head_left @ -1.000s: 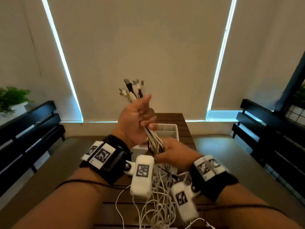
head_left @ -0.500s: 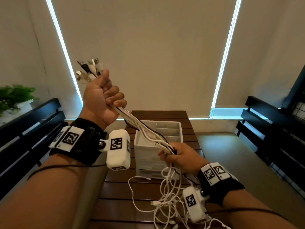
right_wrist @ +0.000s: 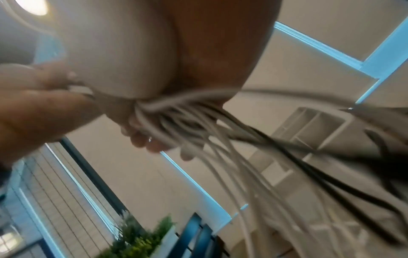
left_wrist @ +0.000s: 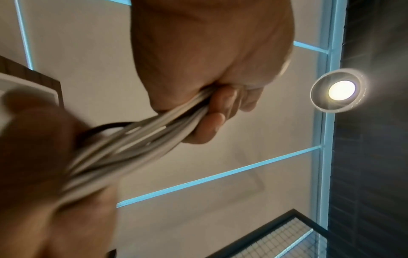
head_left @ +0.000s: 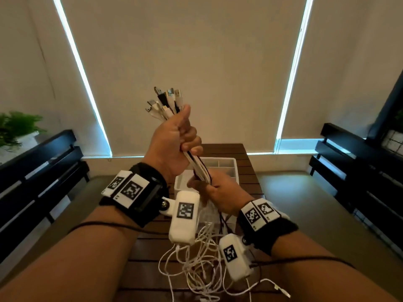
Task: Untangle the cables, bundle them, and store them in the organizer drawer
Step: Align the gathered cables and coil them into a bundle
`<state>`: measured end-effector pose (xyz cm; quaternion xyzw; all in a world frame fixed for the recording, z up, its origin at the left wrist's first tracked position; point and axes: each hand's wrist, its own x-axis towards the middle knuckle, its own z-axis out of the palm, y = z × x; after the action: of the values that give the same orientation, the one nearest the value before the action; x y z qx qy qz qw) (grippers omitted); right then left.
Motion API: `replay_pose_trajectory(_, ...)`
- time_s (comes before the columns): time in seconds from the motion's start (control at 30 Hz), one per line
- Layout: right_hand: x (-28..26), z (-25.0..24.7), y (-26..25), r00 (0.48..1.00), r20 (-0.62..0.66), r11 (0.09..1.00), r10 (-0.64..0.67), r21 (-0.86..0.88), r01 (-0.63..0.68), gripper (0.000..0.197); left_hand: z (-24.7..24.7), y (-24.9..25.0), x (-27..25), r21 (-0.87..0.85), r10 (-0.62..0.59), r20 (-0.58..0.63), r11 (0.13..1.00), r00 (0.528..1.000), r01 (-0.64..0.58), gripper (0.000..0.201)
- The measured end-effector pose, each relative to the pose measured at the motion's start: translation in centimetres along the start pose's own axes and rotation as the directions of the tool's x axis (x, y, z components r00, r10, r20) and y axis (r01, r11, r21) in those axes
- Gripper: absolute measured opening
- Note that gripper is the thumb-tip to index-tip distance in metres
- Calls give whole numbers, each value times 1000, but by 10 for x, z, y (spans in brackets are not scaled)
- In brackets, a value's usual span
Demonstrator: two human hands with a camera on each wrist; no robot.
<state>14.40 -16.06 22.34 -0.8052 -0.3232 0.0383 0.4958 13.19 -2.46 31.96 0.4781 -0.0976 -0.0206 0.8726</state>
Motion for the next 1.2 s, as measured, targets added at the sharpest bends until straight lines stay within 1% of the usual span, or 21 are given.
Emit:
replay_pose_trajectory(0.1,-12,3,18,996,39,996,84,2,-84,15,-8,0,-2,56,-14,19,998,1000,13,56)
replay_pose_trajectory(0.2,-22,2,33,984,74,984,162,63,-167,9,-12,-6,-9,164,-35,75,986,997,22,53)
replay_pose_trajectory(0.27,-26,0,39,977,83,972,194,114,-203,7,-15,-8,-11,199,-37,95,980,995,17,51)
replay_pose_trajectory(0.3,-28,0,41,971,92,966,219,120,-229,7,-18,-9,-13,202,-37,95,979,995,17,51)
replay_pose_trajectory(0.43,-32,-5,41,949,118,942,292,136,-307,16,-25,-14,-16,193,-42,118,981,992,19,51)
replay_pose_trajectory(0.53,-33,-8,43,938,85,939,335,56,-340,20,-28,-10,-17,188,-21,127,982,992,-3,54)
replay_pose_trajectory(0.57,-33,-10,45,934,67,934,352,37,-355,20,-28,-6,-17,181,-7,123,983,992,-16,54)
replay_pose_trajectory(0.63,-33,-13,47,925,43,921,377,85,-379,11,-28,5,-16,172,29,93,984,995,-45,55)
replay_pose_trajectory(0.67,-34,-14,45,926,35,918,376,121,-377,8,-28,11,-16,169,47,78,984,996,-59,55)
replay_pose_trajectory(0.7,-33,-17,40,934,21,925,356,137,-355,8,-27,18,-14,166,62,73,983,995,-74,56)
replay_pose_trajectory(0.73,-32,-19,35,943,4,934,332,136,-329,13,-27,25,-13,167,71,73,983,995,-82,56)
replay_pose_trajectory(0.8,-28,-26,19,959,-35,958,280,78,-277,18,-27,38,-10,179,79,67,980,995,-89,56)
replay_pose_trajectory(0.87,-24,-37,5,972,-51,972,231,-22,-232,19,-29,49,-5,157,82,50,984,995,-89,57)
replay_pose_trajectory(0.93,-21,-46,-6,979,-13,976,201,-78,-202,21,-33,58,-3,99,96,23,990,995,-97,59)
replay_pose_trajectory(0.97,-21,-50,-9,981,14,978,195,-79,-193,21,-34,61,-3,72,104,15,992,995,-104,60)
replay_pose_trajectory(1.03,-23,-53,-10,977,58,978,203,-48,-201,26,-37,67,-4,48,117,6,992,993,-117,62)
replay_pose_trajectory(1.1,-26,-52,-5,971,94,975,222,-11,-222,25,-36,72,-5,56,136,9,989,991,-137,63)
replay_pose_trajectory(1.13,-27,-52,-2,968,96,973,233,-31,-231,22,-33,74,-5,60,151,12,987,989,-151,63)
replay_pose_trajectory(1.2,-30,-50,5,962,91,961,257,-132,-244,18,-28,78,-7,80,187,-9,979,982,-186,61)
